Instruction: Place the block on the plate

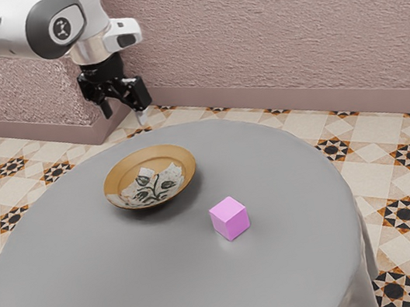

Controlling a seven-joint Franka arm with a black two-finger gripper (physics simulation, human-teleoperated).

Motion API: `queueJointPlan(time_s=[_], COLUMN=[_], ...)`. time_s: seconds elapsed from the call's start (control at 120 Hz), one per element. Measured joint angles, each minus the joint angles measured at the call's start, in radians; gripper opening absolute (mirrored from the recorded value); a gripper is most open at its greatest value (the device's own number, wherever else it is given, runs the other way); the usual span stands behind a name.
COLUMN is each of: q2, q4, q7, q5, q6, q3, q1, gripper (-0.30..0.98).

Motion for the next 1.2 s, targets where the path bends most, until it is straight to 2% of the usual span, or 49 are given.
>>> queueJointPlan(time_s=[0.233,0.442,0.575,0.733,0.975,1.2], q2=[0.013,0.295,0.383,0.402,0.383,0.434], q4=[-0.017,0.118,0.139,0.095,-0.045,-0.013], q7=[-0.001,-0.021,-0.053,-0.054,0.076,0.196], q5=[0.003,-0.027,-0.06,-0.074,-0.076,-0.078], q6=[0.006,0.061,0.103,0.157,0.215,0.245], q3=[0.004,0.005,0.004,-0.01,-0.034,-0.04], q1=[-0.01,-0.072,-0.113,-0.168,-0.186,-0.128], gripper=[0.69,0.69,0.69,0.69,0.69,0.69])
